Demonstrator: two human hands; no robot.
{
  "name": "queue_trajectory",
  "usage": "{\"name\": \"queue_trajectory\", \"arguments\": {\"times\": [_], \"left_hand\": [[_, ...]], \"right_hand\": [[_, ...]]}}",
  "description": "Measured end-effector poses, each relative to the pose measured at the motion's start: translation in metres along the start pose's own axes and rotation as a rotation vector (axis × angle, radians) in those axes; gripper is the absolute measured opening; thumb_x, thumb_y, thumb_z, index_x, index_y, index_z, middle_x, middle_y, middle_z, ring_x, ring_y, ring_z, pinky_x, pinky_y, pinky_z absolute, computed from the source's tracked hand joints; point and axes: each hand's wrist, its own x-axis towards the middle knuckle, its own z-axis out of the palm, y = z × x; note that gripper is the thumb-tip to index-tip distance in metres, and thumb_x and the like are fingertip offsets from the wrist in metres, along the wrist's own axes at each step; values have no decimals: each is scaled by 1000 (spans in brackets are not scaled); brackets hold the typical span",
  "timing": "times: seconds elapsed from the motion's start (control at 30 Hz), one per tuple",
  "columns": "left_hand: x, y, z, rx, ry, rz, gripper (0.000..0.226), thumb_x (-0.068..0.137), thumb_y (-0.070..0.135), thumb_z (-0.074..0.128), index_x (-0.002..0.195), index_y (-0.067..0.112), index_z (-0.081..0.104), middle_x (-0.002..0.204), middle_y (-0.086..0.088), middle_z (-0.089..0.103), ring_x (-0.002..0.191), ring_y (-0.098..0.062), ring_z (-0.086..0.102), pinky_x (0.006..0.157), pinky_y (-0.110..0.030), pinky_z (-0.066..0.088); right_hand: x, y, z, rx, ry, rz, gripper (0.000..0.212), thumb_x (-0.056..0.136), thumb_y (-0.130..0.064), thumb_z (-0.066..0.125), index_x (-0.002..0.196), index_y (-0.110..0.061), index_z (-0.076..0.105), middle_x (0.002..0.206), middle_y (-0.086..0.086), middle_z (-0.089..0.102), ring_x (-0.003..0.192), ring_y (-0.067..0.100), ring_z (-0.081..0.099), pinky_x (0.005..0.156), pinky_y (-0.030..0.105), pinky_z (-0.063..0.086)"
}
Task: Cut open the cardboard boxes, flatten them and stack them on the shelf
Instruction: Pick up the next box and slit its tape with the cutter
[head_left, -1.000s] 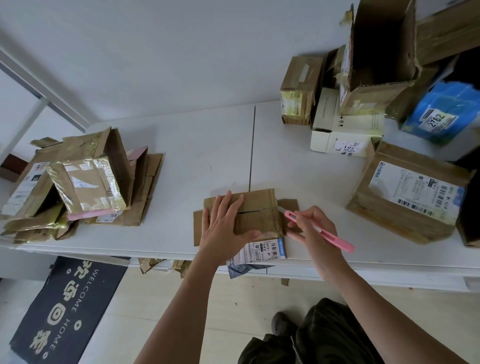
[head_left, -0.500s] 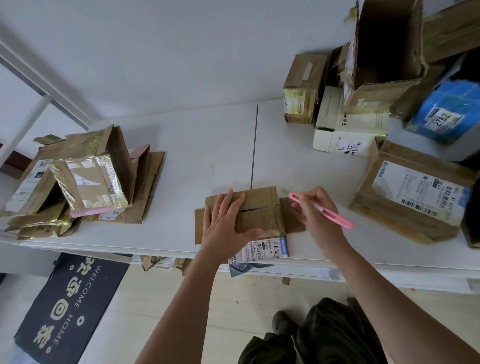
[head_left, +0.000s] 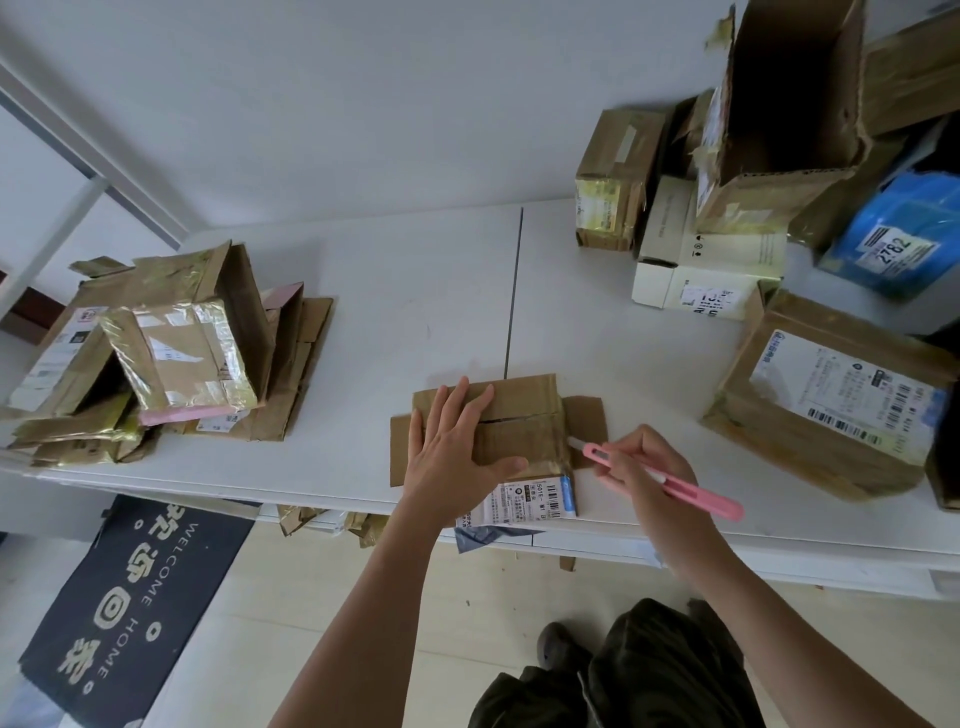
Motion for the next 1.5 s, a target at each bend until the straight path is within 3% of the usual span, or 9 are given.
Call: {"name": "queue_trajectory", "arguments": {"times": [0.37,0.5,0.67,0.77,0.87,1.03,1.17,1.3,1.5], "left_hand": [[-1,2,-1,14,-22,-17,94,80,70,59,154,40,12,164,13,-4,149,-6,-15,120,-42,-15],[-1,3,-2,13,-22,-26,93,80,69,60,154,40,12,165,12,-5,149,-7,-14,120,-42,-14],[1,8,-6,14,-42,-41,93,80,68,62,154,38,14,165,9,-3,150,-10,-12,121,-44,-11],[3,14,-14,5,-16,-81,96,74,75,61,152,36,21,161,9,11,149,-15,2,123,-47,3],[7,25,-22,-5,-2,-177,101,63,88,49,145,31,29,143,4,28,140,-23,19,120,-47,17],[12,39,-27,70,-27,-323,97,66,91,44,132,21,33,127,-6,37,125,-33,39,103,-49,39],[14,40,-31,89,-16,-410,96,68,87,53,133,20,31,131,-7,33,122,-39,42,96,-51,44],[13,33,-37,101,18,-471,95,71,80,60,136,20,26,130,-8,32,113,-39,54,76,-44,46],[7,31,-34,98,52,-567,102,82,78,49,154,29,-4,150,-20,16,110,-42,60,68,-39,41]], "right_hand": [[33,-15,21,125,122,61,15,96,-4,56,82,-5,53,90,12,70,98,32,68,86,54,57],[21,-14,12,98,65,63,13,96,-3,56,83,-2,53,86,7,71,95,23,71,81,39,61],[5,-10,-1,37,-27,62,15,96,-4,55,83,0,52,91,2,73,98,11,71,76,17,55],[4,-12,-6,100,15,55,14,97,-4,55,83,0,53,93,8,72,99,15,71,81,23,57],[10,-20,-5,141,121,11,12,98,-6,54,86,-2,54,91,10,71,95,20,71,83,31,59],[14,-26,-2,163,144,-24,10,98,-9,54,88,-8,55,91,5,71,94,19,71,80,32,59],[7,-17,3,177,169,11,7,98,-10,56,91,-6,56,90,7,69,93,19,71,81,35,60],[1,-13,16,204,175,45,8,97,-11,56,94,-4,53,88,8,67,89,16,71,79,34,61],[-3,-20,37,189,146,36,8,98,-11,54,94,-5,50,91,14,64,87,20,70,72,33,61]]}}
